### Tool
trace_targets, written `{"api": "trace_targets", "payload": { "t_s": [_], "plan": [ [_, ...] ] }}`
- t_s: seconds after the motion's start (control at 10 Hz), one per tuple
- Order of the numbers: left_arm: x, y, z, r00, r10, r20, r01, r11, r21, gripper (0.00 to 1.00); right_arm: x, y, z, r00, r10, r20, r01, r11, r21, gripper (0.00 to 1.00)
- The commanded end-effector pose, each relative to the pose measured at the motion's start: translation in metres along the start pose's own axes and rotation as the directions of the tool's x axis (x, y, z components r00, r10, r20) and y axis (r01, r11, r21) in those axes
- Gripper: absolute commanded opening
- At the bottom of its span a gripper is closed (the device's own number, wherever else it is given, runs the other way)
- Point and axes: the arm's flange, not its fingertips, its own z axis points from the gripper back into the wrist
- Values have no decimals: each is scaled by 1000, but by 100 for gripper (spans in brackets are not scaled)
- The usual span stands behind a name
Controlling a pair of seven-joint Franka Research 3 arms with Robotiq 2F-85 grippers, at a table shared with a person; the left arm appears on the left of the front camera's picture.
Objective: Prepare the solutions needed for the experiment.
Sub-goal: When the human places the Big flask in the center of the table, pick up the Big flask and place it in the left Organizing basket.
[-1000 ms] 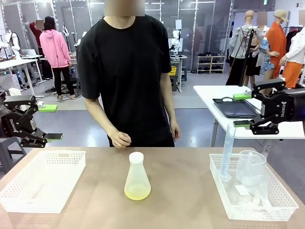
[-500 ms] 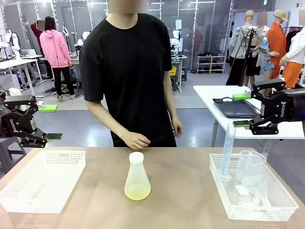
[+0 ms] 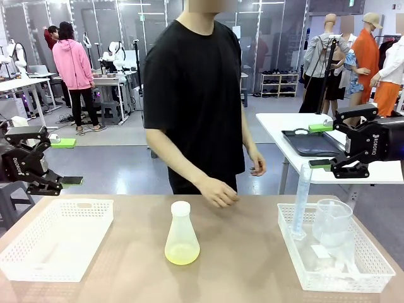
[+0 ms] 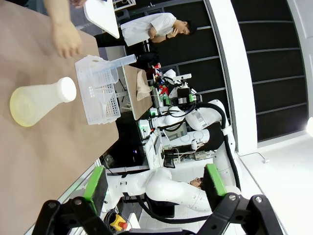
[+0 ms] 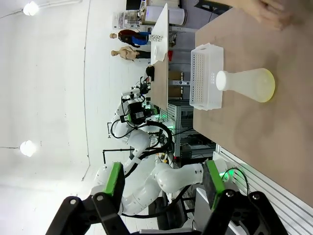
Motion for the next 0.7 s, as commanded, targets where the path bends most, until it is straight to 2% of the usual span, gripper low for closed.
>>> {"api": "trace_targets", "payload": {
  "t_s": [0.0, 0.2, 0.3, 0.5, 0.6],
  "plan": [
    [25, 8, -30, 997, -40, -67, 39, 999, -13, 100, 0, 2, 0, 1000, 6, 1, -6, 1000, 14, 81],
    [59, 7, -62, 982, -170, -80, 169, 986, -12, 100, 0, 2, 0, 1000, 6, 1, -6, 1000, 14, 81],
    [78, 8, -80, 956, -266, -125, 268, 964, 0, 100, 0, 2, 0, 1000, 6, 1, -6, 1000, 14, 81],
    [104, 10, -108, 864, -433, -258, 448, 894, 2, 100, 0, 2, 0, 1000, 6, 1, -6, 1000, 14, 81],
    [116, 12, -117, 835, -471, -285, 488, 873, -13, 100, 0, 2, 0, 1000, 6, 1, -6, 1000, 14, 81]
  ]
}}
